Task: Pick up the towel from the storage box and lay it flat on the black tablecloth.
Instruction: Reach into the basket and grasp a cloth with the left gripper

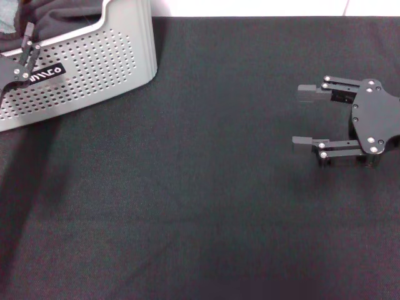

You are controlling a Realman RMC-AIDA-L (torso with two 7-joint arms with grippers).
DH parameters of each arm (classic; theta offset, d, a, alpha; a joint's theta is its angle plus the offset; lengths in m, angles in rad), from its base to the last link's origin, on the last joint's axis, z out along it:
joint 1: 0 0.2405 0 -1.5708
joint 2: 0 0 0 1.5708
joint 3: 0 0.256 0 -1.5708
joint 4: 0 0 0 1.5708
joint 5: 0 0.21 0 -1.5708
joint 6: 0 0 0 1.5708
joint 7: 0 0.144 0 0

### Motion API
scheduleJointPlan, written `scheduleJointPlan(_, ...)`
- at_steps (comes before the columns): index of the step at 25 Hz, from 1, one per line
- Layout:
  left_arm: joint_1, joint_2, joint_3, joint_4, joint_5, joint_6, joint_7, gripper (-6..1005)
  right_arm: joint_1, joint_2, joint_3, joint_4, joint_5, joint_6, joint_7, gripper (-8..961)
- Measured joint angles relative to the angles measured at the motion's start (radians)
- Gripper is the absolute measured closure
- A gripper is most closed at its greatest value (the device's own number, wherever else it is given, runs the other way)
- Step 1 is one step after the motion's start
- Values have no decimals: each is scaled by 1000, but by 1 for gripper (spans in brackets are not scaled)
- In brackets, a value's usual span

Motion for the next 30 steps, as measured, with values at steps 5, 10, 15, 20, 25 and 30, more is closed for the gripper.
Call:
scheduleJointPlan(5,-5,0,0,-15,-17,2,5,248,-2,1,-2,1,3,-1,0,84)
scheduleJointPlan(10,-8,0,5,-23,-19,5,5,252,-2,1,-1,1,3,-1,0,84)
scheduleJointPlan(15,-8,0,8,-27,-14,5,5,294,-2,1,-1,1,3,-3,0,83)
scheduleJointPlan(20,-9,0,6,-48,-19,12,5,477,-2,1,-1,1,4,-3,0,83)
scheduleJointPlan(25,-9,0,2,-50,-20,10,5,625,-2,1,-1,1,3,-3,0,83)
scheduleJointPlan(30,-10,0,4,-50,-20,7,5,660,-2,1,-2,1,2,-5,-2,83)
